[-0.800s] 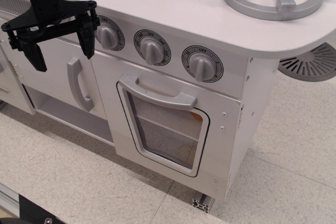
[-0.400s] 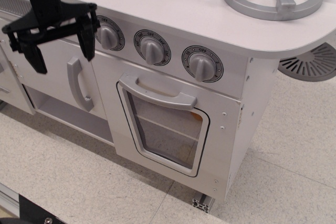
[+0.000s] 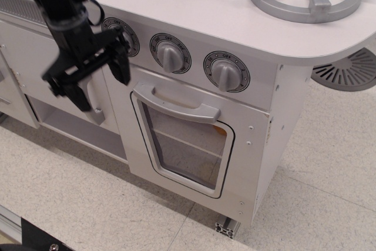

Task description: Open oven

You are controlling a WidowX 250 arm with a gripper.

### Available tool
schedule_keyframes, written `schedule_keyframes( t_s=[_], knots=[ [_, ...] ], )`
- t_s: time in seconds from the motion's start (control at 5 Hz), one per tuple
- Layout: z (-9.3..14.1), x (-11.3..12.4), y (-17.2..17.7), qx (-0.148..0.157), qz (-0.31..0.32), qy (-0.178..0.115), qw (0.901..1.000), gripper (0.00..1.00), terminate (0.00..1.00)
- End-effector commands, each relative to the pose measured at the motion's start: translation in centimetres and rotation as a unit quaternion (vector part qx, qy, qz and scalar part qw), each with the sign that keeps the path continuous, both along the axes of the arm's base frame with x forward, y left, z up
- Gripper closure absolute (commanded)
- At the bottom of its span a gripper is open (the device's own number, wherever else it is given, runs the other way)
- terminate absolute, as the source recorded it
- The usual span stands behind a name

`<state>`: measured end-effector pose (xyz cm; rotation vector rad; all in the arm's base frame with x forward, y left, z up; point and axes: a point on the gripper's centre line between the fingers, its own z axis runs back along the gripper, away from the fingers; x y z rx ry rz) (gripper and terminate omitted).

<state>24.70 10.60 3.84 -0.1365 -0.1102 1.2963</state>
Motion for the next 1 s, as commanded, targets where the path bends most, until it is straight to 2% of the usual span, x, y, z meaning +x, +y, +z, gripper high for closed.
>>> schedule_keyframes(
  t_s=[0.0,0.2,0.4,0.8],
  knots=[
    [-2.6,1.6,-1.0,-0.035,0.054,-0.032,0.9974,0.0,0.0],
    [-3.4,1.8,-2.0,-0.063,0.042,-0.058,0.9955,0.0,0.0],
    [-3.1,2.4,-2.3,-0.075,0.043,-0.076,0.9933,0.0,0.0],
    [-4.4,3.8,-2.5,-0.074,0.056,-0.087,0.9919,0.0,0.0]
  ],
)
